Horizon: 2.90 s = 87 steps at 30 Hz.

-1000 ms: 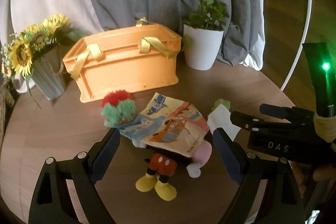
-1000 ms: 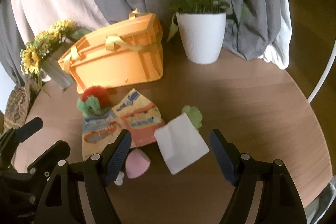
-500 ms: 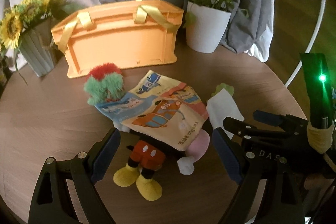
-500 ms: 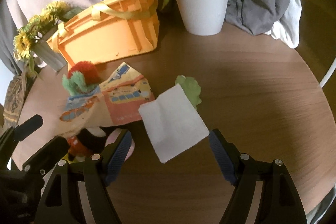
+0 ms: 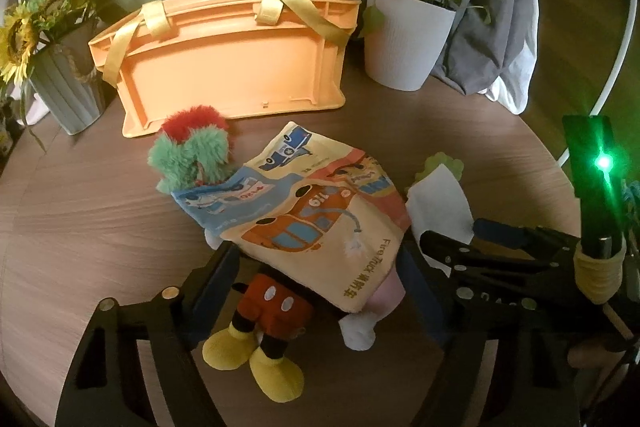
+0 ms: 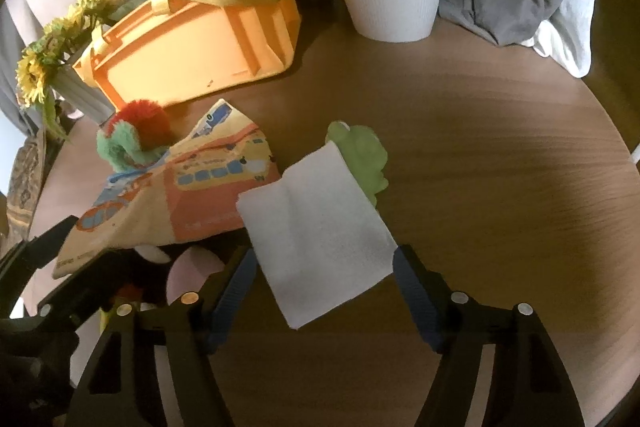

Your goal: Organize soft objects

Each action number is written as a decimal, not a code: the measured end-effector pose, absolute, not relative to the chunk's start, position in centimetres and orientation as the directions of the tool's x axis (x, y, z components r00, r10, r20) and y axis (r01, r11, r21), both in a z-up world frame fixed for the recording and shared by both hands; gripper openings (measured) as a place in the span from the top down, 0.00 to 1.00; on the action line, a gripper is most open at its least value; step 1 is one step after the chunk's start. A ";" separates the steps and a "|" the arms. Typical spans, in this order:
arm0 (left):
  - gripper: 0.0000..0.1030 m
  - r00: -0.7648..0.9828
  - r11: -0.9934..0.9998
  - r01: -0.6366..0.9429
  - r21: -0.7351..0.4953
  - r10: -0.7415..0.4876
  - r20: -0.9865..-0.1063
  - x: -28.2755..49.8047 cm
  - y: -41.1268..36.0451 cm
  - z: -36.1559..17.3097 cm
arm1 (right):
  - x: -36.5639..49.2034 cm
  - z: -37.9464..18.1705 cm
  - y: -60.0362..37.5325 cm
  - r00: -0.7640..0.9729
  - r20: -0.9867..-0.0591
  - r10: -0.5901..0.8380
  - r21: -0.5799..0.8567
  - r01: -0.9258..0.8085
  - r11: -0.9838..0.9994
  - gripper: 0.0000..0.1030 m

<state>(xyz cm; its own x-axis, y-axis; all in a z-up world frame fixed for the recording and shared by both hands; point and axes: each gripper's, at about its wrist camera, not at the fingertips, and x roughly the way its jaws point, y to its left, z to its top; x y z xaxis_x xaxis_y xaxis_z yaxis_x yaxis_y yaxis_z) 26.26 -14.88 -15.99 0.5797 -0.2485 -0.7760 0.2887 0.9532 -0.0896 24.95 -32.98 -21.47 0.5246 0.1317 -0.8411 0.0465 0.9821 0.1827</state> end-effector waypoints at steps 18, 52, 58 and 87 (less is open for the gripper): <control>0.85 0.618 0.945 0.320 -0.062 -0.258 -0.743 25.2 -14.9 -15.4 | 24.3 -22.1 -32.6 0.526 -0.840 0.132 0.175 0.034 0.984 0.86; 0.92 0.671 0.939 0.343 -0.033 -0.270 -0.690 24.7 -14.9 -13.9 | 24.6 -21.7 -32.5 0.571 -0.814 0.104 0.145 0.027 0.989 0.45; 0.92 0.668 0.935 0.353 -0.035 -0.278 -0.690 24.8 -15.0 -13.9 | 24.7 -22.2 -32.1 0.555 -0.826 0.099 0.127 0.012 0.992 0.92; 0.92 0.671 0.933 0.359 -0.037 -0.286 -0.684 24.7 -14.8 -13.5 | 24.5 -21.3 -32.4 0.570 -0.811 0.130 0.170 0.017 0.985 0.61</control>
